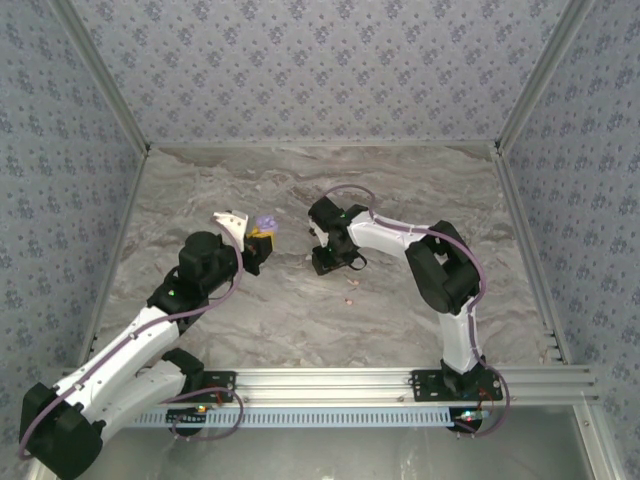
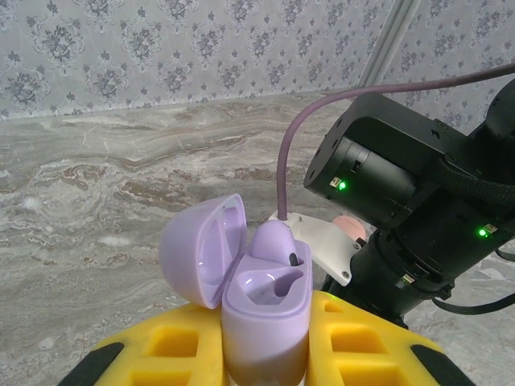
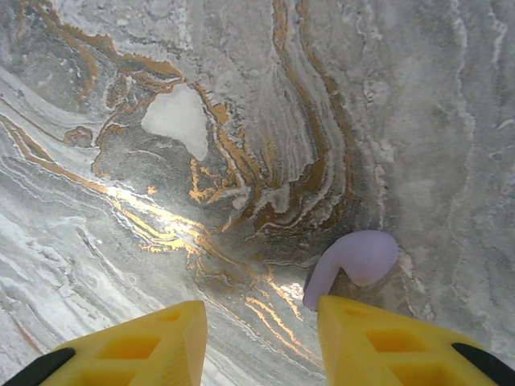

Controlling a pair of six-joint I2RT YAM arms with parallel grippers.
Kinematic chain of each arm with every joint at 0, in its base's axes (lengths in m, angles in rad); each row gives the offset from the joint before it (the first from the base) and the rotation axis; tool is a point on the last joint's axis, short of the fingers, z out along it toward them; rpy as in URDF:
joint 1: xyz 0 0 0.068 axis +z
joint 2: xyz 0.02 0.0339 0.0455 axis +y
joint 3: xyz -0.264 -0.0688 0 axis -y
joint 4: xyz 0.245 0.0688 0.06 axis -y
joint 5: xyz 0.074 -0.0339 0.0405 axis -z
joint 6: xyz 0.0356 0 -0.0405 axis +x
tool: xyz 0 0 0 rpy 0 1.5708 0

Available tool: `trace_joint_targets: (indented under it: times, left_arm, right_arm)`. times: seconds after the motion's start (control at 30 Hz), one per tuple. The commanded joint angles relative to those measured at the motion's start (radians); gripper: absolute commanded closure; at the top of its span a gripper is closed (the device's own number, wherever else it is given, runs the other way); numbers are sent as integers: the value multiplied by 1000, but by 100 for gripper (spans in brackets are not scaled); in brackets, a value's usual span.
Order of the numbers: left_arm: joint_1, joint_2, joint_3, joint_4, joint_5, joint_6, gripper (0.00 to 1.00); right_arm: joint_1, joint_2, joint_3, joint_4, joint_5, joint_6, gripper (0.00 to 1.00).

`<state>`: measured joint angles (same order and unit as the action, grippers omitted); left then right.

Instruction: Insert the wireless bluetooth earbuds into the charging case

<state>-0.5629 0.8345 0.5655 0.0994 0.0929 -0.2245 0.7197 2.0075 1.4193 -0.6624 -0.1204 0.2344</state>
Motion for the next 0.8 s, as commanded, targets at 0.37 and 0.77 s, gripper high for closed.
trace_joint_targets:
  times: [0.37,0.77]
  left_arm:
    - [8,9,1,34,22,10,78]
    - [9,12,-8,48,22,15,79]
  right_arm:
    - [-53,-47,15,-2,57,172,58]
    - [-55,-1,88,-41,68,300,59]
